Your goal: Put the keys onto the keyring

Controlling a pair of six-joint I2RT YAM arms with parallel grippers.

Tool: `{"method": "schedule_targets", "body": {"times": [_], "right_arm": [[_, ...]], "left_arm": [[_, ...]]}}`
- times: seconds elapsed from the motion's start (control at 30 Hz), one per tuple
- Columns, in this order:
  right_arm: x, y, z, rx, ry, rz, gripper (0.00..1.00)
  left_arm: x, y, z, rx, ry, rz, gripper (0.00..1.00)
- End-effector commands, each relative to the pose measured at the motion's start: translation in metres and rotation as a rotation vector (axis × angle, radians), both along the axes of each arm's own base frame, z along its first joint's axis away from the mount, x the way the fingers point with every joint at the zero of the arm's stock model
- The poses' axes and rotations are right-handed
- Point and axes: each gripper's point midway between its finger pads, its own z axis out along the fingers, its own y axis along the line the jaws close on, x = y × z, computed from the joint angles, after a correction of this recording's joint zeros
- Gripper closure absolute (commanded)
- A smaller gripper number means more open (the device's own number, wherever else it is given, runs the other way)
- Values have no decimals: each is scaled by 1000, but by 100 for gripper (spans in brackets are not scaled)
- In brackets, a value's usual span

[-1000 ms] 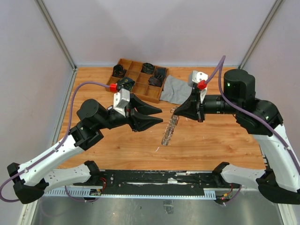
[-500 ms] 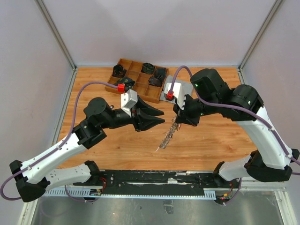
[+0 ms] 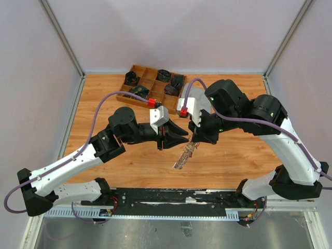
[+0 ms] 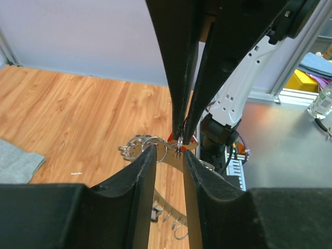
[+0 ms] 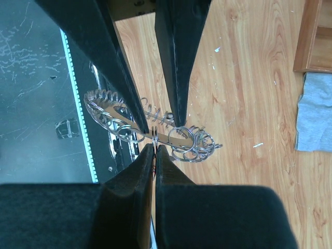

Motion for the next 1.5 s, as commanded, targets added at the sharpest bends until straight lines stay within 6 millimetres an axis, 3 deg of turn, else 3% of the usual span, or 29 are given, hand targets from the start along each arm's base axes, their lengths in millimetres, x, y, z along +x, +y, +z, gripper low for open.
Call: {"method": "schedule_targets", "body": {"times": [0.0, 0.67, 0.93, 1.17, 1.47], "right_arm": [[-6, 7, 9, 33, -22, 55, 99], [-3, 19, 5, 52, -26, 67, 99], [-3, 19, 5, 57, -25, 65, 99], [-7, 14, 15, 133, -55, 40, 73], [1, -1, 44, 406, -167, -148, 63]], "left_arm": [[-3, -2, 11, -7, -51, -7, 69], [-7, -8, 10, -10, -53, -31, 79], [-5, -6, 11, -15, -57, -12, 99], [-1, 1, 19, -52, -61, 34, 99], [-3, 6, 27, -91, -62, 45, 99]]}}
